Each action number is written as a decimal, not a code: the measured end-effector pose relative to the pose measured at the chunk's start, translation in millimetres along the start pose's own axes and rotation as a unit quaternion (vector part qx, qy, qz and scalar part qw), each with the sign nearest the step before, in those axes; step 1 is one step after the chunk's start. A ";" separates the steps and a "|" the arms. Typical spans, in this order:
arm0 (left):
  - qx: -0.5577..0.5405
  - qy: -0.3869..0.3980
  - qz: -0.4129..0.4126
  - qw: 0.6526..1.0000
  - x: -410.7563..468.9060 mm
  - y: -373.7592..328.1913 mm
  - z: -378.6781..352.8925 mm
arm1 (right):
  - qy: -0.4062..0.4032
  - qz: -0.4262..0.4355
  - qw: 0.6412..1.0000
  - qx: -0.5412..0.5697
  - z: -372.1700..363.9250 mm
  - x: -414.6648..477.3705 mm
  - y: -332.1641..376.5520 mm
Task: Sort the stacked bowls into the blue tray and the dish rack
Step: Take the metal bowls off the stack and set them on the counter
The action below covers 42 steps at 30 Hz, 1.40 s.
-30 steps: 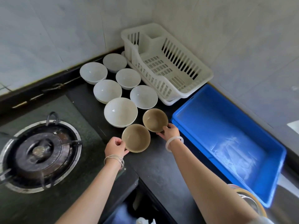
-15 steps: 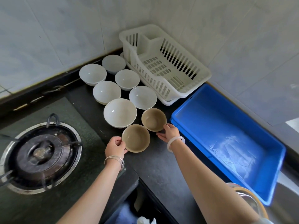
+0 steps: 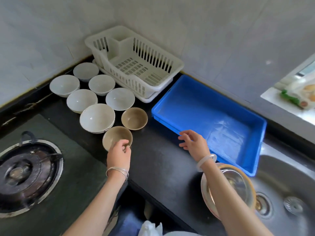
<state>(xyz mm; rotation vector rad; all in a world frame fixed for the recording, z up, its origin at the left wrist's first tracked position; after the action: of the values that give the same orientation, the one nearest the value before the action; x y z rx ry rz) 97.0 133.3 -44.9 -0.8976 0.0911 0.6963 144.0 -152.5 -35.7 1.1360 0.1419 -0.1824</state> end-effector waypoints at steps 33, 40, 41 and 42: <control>0.146 0.277 -0.186 0.931 -197.4 -99.7 -220.8 | -0.188 -0.113 0.960 -0.174 209.2 -152.5 -135.1; 0.184 0.261 -0.203 0.926 -199.9 -108.9 -227.6 | -0.224 -0.134 0.958 -0.116 229.2 -167.0 -138.8; 0.185 0.261 -0.202 0.925 -200.4 -109.5 -228.1 | -0.227 -0.137 0.958 -0.107 230.4 -168.1 -140.4; 0.186 0.261 -0.203 0.925 -200.5 -110.3 -228.5 | -0.230 -0.140 0.958 -0.097 231.5 -169.2 -141.6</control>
<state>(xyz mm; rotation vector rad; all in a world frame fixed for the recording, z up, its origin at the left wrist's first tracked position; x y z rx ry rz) 53.5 -187.1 -43.5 -0.6821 0.4833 0.0308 -47.2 -408.8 -30.5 0.8484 -0.0943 -0.6650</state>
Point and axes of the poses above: each hand's wrist, its own x-axis towards the middle knuckle, its own z-axis out of the back of the hand, y = z × x, the point moved 10 cm from there along x, towards the middle knuckle, and after that the axes turned 11 degrees about z, right-handed, at the moved point
